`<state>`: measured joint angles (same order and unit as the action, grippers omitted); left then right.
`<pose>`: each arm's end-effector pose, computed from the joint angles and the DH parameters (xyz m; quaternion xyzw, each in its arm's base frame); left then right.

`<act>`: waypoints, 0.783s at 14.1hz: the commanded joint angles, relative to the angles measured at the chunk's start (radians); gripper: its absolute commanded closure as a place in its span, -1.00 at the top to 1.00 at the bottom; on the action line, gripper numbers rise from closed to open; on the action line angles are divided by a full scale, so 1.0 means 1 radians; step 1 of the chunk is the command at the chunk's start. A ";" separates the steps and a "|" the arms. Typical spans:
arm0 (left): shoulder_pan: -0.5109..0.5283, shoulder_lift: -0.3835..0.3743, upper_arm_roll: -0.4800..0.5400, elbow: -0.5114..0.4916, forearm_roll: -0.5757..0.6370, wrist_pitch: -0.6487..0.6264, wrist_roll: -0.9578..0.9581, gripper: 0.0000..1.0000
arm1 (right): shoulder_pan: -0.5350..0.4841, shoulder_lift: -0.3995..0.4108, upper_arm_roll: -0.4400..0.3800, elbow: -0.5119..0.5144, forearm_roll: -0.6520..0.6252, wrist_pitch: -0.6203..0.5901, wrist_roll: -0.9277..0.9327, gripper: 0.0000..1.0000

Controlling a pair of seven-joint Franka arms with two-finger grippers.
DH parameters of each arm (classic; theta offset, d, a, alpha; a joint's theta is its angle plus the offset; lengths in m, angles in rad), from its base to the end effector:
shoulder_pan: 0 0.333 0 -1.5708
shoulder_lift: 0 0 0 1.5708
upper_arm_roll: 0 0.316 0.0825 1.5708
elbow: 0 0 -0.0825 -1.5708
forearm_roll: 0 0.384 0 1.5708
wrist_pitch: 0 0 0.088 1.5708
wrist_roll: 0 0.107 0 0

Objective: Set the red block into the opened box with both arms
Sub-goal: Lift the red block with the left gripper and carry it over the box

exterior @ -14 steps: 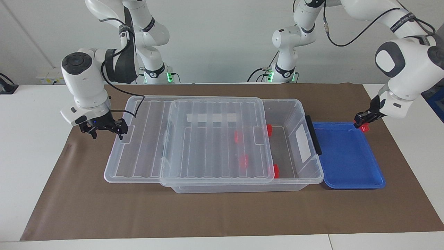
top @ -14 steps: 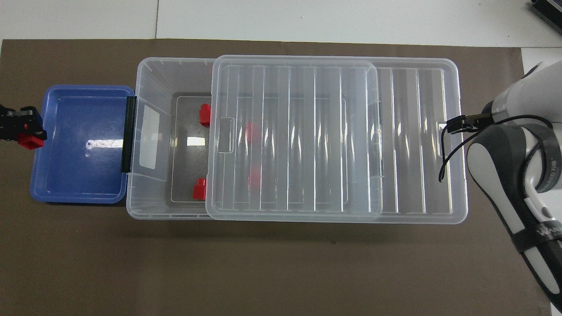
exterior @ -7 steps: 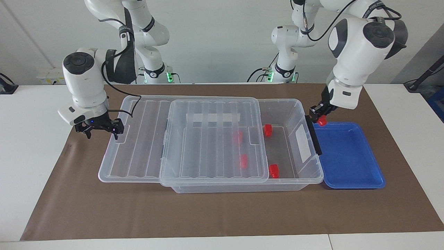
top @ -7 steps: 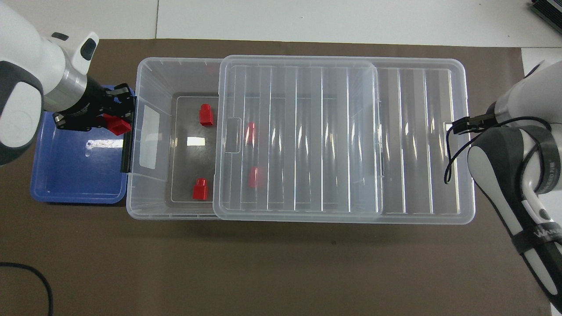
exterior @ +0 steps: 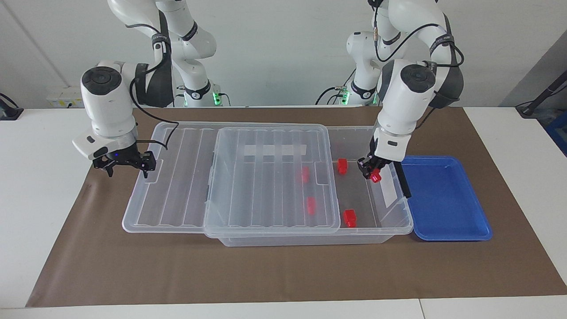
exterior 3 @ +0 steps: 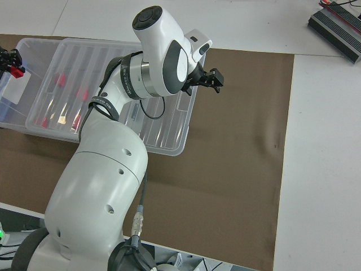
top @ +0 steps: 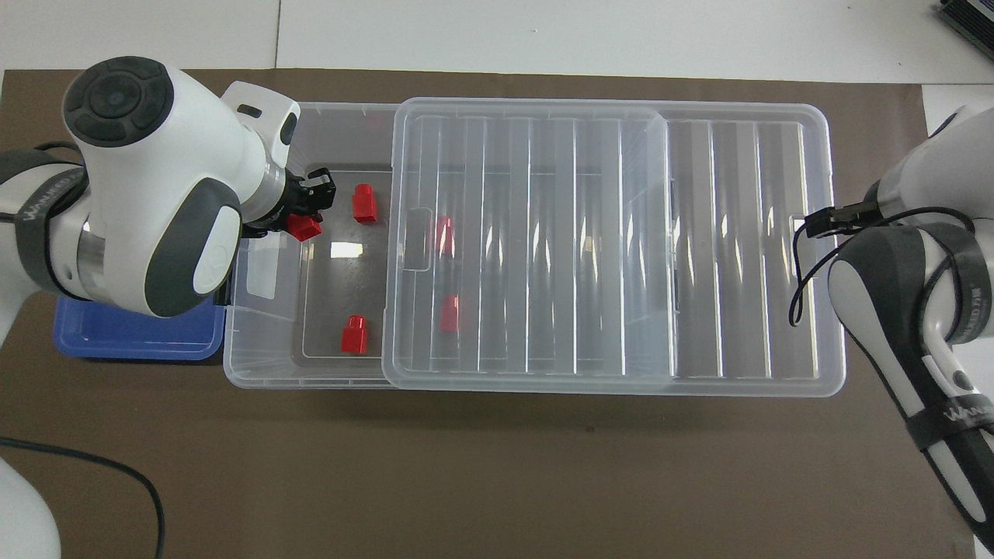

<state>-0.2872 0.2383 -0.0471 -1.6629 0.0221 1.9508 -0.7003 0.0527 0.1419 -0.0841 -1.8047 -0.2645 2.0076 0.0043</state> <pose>0.6039 -0.2057 0.4717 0.9835 0.1789 0.0241 0.0081 0.6082 -0.0326 0.4709 0.9908 0.0350 0.0285 0.1274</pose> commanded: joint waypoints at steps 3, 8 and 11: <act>-0.043 0.016 0.018 -0.135 0.056 0.180 -0.039 -1.00 | -0.016 -0.077 0.007 0.010 0.097 -0.041 -0.024 1.00; -0.079 0.088 0.018 -0.173 0.144 0.278 -0.134 -1.00 | -0.039 -0.113 0.004 0.157 0.260 -0.274 -0.023 1.00; -0.079 0.096 0.019 -0.244 0.145 0.377 -0.136 -1.00 | -0.044 -0.128 0.013 0.228 0.269 -0.395 -0.007 1.00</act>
<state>-0.3515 0.3481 -0.0464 -1.8416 0.1441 2.2538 -0.8124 0.0272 0.0118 -0.0845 -1.6237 -0.0215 1.6736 0.0043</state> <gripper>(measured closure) 0.656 0.000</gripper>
